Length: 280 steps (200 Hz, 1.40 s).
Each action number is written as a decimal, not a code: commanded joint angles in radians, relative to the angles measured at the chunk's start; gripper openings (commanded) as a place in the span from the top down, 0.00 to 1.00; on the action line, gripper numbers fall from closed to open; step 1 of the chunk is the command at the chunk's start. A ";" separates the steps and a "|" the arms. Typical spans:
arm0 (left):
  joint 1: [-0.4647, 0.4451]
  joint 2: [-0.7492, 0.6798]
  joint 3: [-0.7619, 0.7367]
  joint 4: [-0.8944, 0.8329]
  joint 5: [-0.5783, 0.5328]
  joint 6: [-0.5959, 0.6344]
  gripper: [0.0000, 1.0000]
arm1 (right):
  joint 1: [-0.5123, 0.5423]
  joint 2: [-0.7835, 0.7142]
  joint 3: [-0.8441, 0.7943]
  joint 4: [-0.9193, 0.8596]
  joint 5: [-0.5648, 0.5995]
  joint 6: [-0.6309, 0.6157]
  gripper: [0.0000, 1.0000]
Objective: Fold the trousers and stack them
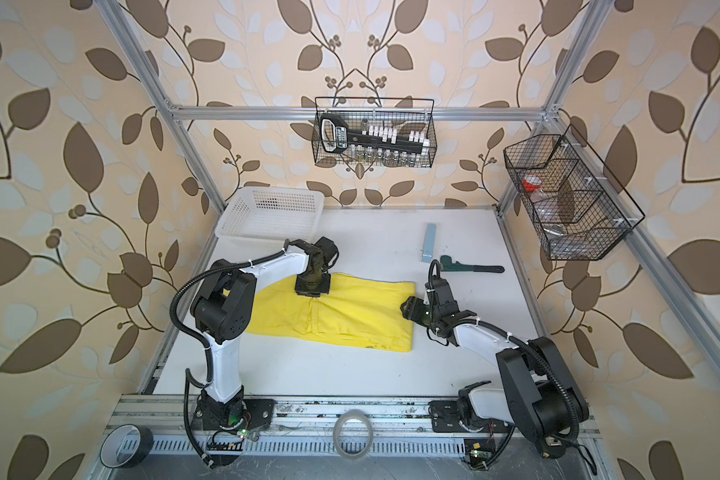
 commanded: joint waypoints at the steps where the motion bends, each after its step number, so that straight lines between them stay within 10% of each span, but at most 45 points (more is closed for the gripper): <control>1: 0.010 0.026 0.029 -0.032 -0.090 0.014 0.87 | 0.005 0.016 0.031 -0.019 0.023 -0.012 0.30; 88: 0.002 -0.078 0.022 -0.099 -0.100 0.040 0.42 | 0.052 0.135 0.094 -0.041 0.035 -0.067 0.44; 163: -0.002 -0.252 -0.028 -0.173 -0.010 0.062 0.30 | -0.046 0.019 0.092 -0.078 -0.003 -0.096 1.00; 280: 0.086 -0.390 -0.059 -0.223 -0.032 0.103 0.22 | -0.445 -0.194 0.294 -0.483 -0.013 -0.334 1.00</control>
